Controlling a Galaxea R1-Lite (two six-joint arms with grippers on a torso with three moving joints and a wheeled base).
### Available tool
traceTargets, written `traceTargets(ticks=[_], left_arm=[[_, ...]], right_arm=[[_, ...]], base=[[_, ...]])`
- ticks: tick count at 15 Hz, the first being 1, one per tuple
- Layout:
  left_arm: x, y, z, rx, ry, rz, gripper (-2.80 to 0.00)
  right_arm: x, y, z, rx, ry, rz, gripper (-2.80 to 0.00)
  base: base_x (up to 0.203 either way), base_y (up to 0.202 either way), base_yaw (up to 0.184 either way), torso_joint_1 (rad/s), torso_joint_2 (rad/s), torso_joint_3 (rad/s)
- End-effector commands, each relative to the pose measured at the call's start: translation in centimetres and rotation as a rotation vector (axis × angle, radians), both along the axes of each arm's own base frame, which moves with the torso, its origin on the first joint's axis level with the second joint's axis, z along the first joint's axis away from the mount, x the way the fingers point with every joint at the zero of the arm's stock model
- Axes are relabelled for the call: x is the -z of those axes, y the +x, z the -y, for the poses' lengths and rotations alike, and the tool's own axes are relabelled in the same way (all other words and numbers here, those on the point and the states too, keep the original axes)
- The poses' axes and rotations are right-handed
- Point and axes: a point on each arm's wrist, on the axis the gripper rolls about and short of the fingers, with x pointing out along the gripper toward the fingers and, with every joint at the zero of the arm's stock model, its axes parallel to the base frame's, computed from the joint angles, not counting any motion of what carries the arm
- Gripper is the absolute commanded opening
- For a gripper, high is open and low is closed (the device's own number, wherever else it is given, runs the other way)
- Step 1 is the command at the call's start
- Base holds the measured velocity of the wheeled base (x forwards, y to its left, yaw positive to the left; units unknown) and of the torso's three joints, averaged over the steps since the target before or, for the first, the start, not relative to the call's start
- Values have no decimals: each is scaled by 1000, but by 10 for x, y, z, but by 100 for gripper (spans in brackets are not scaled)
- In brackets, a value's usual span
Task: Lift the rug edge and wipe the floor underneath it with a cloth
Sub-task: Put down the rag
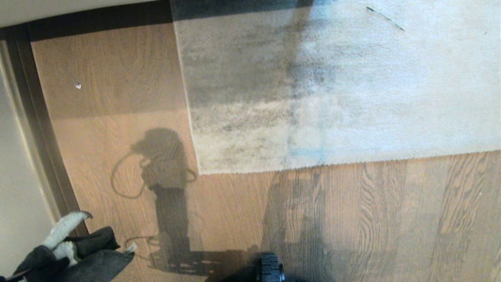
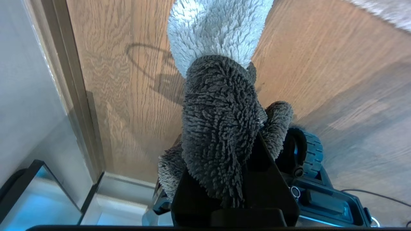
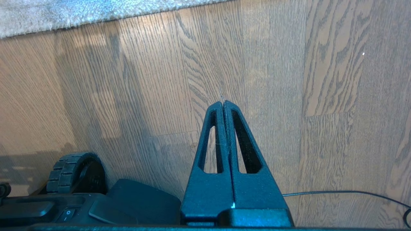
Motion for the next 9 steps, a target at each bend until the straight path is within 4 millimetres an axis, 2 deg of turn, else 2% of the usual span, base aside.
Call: traceTargets(ticks=[1,6,9], left_arm=[[5,20,1,-7,1,-77,-280],[8,59,2,-9,1,-77,-280],[8,82,-7,-66,10,-50,-280]], right_arm=[[0,0,0,0,0,-1,-280],[0,0,0,0,0,-1,-280],[0,0,0,0,0,-3,-280]], base=[[0,0,0,0,0,0],[0,0,0,0,0,0],[0,0,0,0,0,0]])
